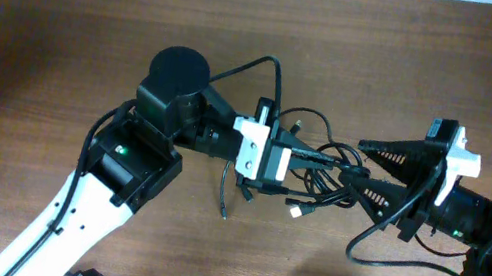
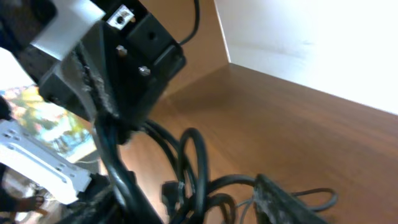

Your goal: Untangle cables

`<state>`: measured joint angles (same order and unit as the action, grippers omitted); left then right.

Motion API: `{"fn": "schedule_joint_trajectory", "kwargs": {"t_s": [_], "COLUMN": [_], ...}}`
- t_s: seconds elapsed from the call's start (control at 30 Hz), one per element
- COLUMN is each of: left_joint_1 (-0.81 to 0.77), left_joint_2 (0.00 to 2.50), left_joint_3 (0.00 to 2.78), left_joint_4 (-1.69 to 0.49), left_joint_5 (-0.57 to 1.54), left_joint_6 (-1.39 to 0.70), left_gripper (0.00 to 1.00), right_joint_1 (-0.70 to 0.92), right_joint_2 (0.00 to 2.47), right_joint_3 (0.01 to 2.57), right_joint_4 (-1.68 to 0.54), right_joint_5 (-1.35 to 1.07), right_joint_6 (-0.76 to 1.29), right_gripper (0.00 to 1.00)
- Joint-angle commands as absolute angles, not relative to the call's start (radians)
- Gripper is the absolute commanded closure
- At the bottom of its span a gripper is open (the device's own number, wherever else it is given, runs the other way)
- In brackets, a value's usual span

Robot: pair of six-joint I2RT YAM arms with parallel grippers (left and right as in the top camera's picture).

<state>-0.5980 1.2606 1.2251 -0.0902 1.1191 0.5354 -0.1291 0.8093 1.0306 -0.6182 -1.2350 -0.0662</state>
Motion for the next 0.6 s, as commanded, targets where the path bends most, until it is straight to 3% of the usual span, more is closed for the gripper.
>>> {"fn": "schedule_joint_trajectory", "kwargs": {"t_s": [0.0,0.07,0.17,0.23,0.47,0.5,0.57], "left_joint_1": [-0.603,-0.603,-0.603,-0.603,-0.603,-0.603,-0.603], "left_joint_2": [1.275,1.284,1.295,1.297,1.297,1.297,1.297], "left_joint_3": [1.239,1.239,1.239,1.239,1.239,1.239,1.239], "left_joint_4": [-0.066,-0.049,-0.031,-0.027,-0.015,-0.015,-0.016], "left_joint_5": [1.163,1.163,1.163,1.163,1.156,1.156,1.156], "left_joint_6": [0.554,0.554,0.554,0.554,0.554,0.554,0.545], "left_gripper": [1.00,0.96,0.95,0.96,0.92,0.85,0.48], "right_joint_1": [-0.125,-0.125,-0.125,-0.125,-0.125,-0.125,-0.125], "right_joint_2": [0.817,0.820,0.822,0.822,0.822,0.822,0.822], "right_joint_3": [1.038,1.038,1.038,1.038,1.038,1.038,1.038], "right_joint_4": [-0.612,-0.612,-0.612,-0.612,-0.612,-0.612,-0.608], "right_joint_5": [-1.288,-1.299,-1.299,-1.299,-1.328,-1.328,-1.327], "right_joint_6": [-0.062,-0.062,-0.062,-0.062,-0.062,-0.062,-0.062], "right_gripper": [0.60,0.79,0.91,0.96,0.96,0.96,0.96]}}
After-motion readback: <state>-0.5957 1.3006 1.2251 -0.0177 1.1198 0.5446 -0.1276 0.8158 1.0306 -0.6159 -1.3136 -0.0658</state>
